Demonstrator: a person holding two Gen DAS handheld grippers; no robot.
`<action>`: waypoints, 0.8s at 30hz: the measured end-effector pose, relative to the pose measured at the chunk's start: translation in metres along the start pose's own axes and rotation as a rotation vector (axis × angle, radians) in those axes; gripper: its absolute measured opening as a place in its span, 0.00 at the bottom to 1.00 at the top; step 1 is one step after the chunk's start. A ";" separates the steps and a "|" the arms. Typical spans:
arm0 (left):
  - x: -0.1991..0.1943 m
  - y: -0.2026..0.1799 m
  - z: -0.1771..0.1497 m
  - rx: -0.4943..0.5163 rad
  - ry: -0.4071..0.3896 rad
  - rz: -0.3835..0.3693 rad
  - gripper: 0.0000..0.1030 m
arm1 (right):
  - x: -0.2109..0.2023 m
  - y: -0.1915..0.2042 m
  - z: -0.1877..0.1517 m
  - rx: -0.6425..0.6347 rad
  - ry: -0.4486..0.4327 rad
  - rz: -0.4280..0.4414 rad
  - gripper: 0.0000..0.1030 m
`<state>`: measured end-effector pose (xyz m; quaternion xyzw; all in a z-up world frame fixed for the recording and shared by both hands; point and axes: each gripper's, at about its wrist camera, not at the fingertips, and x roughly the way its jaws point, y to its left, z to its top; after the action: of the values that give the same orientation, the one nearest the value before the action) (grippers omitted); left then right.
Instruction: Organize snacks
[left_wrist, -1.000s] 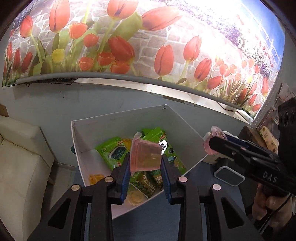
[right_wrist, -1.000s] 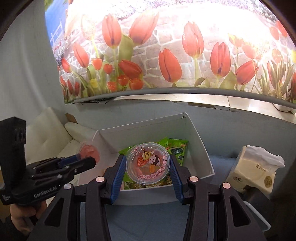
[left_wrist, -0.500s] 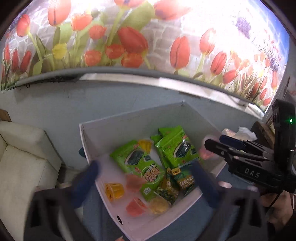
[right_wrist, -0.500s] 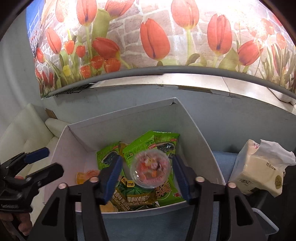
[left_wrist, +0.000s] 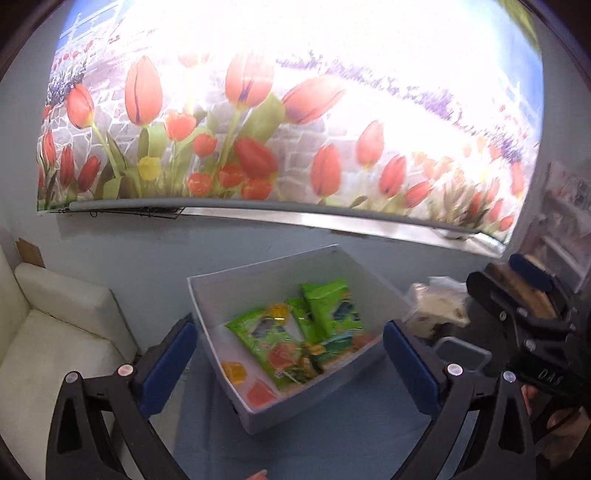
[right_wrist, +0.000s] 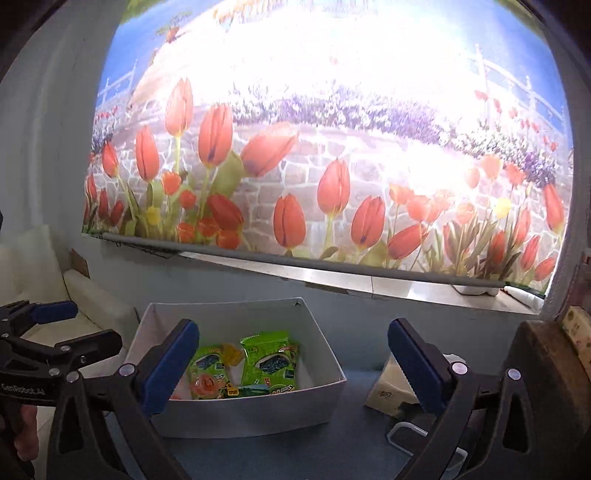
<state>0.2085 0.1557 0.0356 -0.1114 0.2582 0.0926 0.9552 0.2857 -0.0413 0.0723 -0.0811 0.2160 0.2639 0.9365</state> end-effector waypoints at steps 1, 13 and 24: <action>-0.010 -0.005 -0.001 0.010 -0.001 -0.010 1.00 | -0.014 0.000 0.000 0.003 -0.002 -0.001 1.00; -0.134 -0.035 -0.091 0.017 -0.015 0.009 1.00 | -0.147 -0.032 -0.077 0.161 0.187 0.053 1.00; -0.179 -0.081 -0.138 0.017 0.025 -0.061 1.00 | -0.219 -0.037 -0.117 0.218 0.227 0.008 1.00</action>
<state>0.0105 0.0205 0.0250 -0.1124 0.2673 0.0599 0.9552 0.0945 -0.2042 0.0667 -0.0073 0.3483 0.2319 0.9082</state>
